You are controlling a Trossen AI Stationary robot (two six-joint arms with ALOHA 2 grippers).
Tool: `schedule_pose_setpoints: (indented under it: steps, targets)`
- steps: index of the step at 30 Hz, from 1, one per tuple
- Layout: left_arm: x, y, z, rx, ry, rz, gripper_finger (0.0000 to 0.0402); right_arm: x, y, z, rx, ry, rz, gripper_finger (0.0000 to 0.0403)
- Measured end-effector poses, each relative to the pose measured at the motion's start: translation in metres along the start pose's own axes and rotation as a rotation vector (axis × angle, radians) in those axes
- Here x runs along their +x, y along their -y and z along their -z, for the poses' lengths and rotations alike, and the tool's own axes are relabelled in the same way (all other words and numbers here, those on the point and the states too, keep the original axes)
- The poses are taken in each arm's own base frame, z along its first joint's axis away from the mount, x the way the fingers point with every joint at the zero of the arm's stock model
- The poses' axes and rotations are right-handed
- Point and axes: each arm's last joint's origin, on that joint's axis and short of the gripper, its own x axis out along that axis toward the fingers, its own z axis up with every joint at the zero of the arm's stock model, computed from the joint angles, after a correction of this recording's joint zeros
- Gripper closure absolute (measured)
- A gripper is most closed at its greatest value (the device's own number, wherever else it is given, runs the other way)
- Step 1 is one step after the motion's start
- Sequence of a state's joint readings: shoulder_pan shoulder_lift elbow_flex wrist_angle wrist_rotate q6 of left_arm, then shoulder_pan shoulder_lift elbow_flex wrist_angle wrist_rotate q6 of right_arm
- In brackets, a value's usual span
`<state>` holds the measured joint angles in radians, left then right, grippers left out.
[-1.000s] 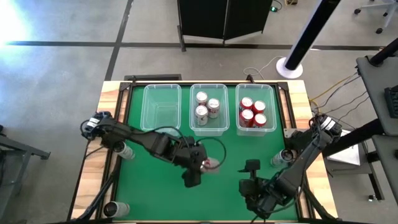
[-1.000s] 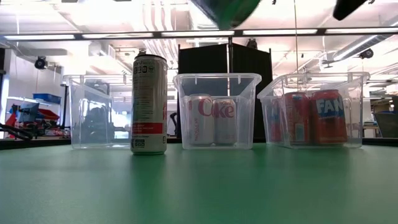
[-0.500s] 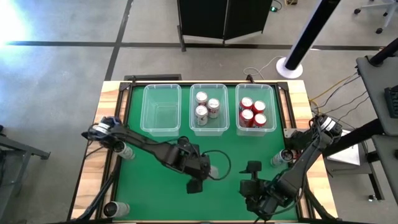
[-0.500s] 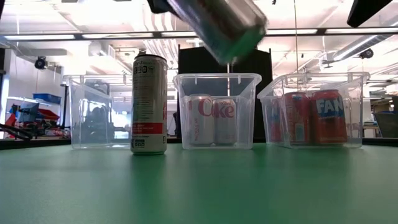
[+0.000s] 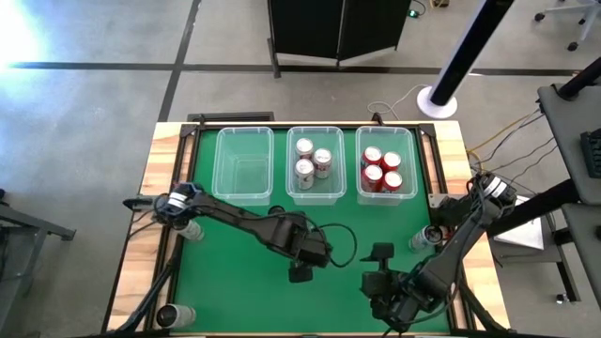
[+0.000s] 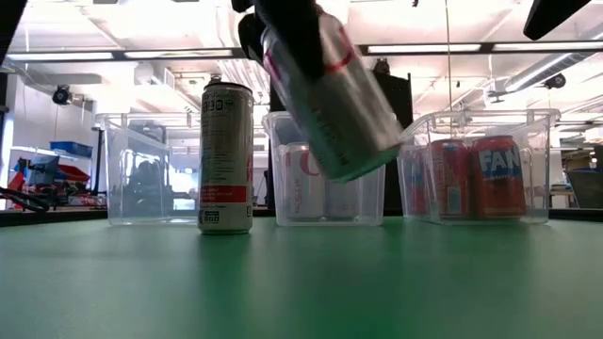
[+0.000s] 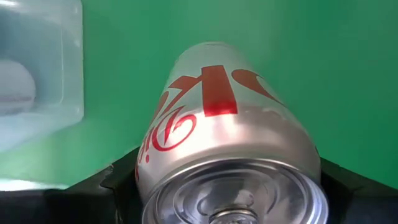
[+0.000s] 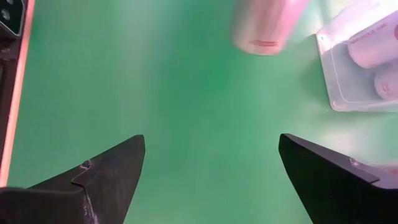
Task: Sort soda cans
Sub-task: Put the silver soda can into the middle transparent bin
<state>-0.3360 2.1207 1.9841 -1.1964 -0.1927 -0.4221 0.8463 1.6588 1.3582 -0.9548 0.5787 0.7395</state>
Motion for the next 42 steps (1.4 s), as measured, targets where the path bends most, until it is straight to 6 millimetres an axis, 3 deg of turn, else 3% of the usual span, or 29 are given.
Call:
schedule_pose_setpoints:
  steps: [4,14,31,42]
  targets:
    - [0.003,0.002,-0.003,0.069,-0.109,-0.046,0.0121,0.004,-0.002,0.002,-0.007,0.01,-0.008,0.0038]
    - [0.044,0.014,-0.012,0.22,-0.327,-0.057,0.0119,0.009,-0.004,0.005,-0.013,0.023,-0.021,0.0038]
    - [0.045,0.01,-0.016,0.234,-0.319,-0.032,0.0116,0.011,-0.005,0.005,-0.008,0.032,-0.03,0.0038]
    - [0.042,0.007,-0.018,0.262,-0.302,-0.055,0.0048,0.013,-0.003,0.002,0.01,0.076,0.002,0.0038]
